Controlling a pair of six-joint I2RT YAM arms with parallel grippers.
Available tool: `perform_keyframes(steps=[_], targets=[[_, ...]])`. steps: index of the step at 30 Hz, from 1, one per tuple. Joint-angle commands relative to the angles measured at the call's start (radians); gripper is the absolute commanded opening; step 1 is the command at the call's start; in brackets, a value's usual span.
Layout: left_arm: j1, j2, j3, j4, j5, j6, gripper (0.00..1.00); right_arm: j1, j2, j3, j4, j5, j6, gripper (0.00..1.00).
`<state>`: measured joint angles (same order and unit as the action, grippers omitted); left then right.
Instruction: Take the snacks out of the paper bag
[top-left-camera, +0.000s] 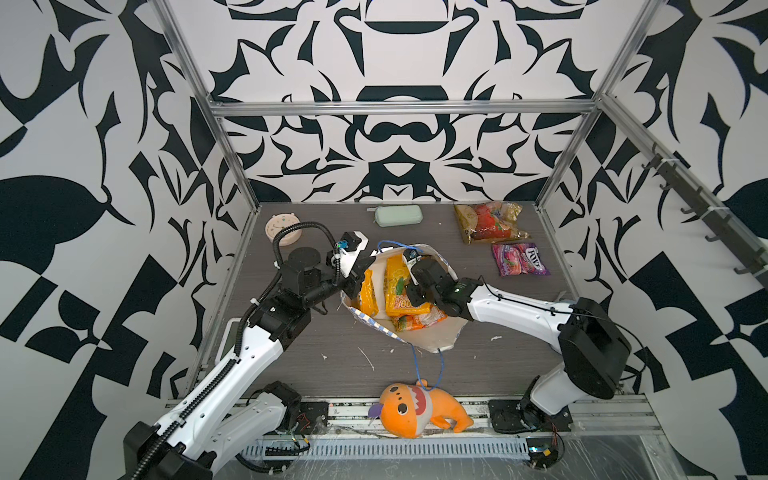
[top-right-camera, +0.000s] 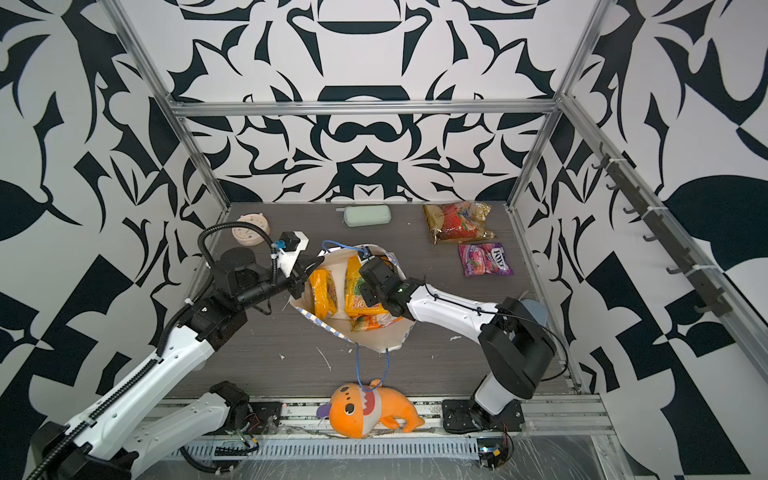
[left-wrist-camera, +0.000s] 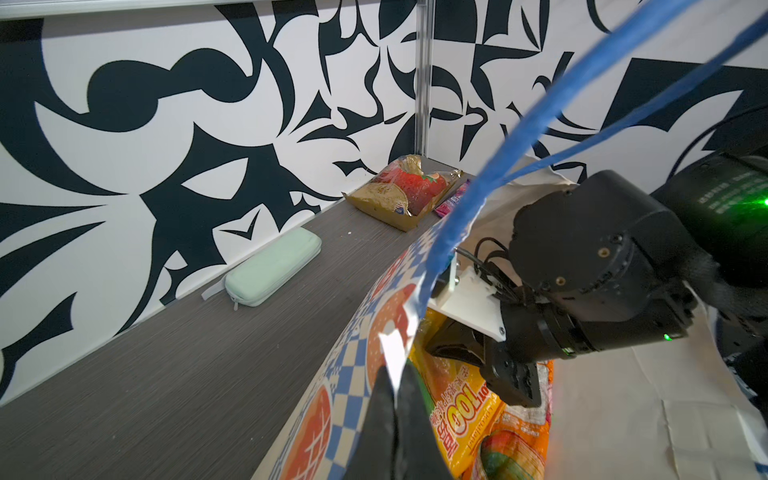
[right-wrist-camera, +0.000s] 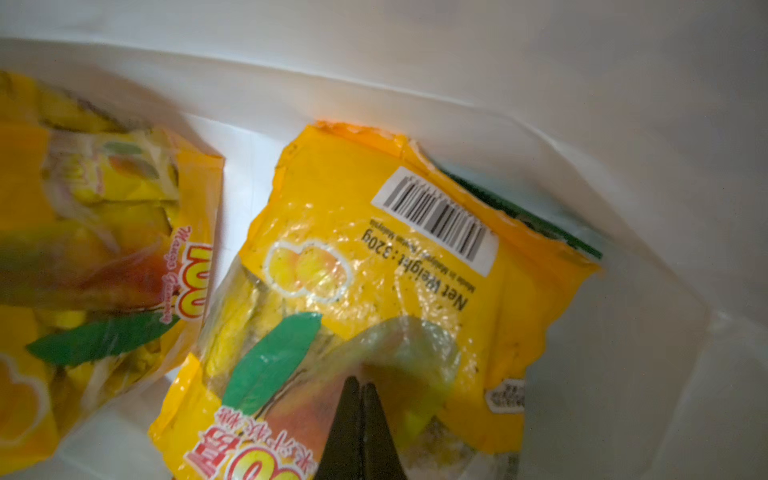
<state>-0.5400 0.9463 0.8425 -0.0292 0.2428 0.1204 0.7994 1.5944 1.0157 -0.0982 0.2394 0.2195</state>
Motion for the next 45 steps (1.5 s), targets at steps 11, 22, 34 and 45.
perform_keyframes(steps=[11,22,34,45], targets=[[-0.005,0.014,0.02,0.045,-0.024,-0.009,0.0,-0.049,-0.055,0.097,0.175,-0.408,0.247,0.41],[-0.006,0.027,0.035,0.048,-0.045,-0.024,0.0,0.02,-0.017,0.044,0.389,-0.436,0.468,0.66],[-0.006,0.02,0.032,0.064,-0.073,-0.031,0.0,0.127,0.11,0.099,0.36,-0.394,0.464,0.72],[-0.006,-0.006,0.023,0.046,-0.07,-0.032,0.0,0.156,0.264,0.29,0.108,-0.268,0.4,0.77]])
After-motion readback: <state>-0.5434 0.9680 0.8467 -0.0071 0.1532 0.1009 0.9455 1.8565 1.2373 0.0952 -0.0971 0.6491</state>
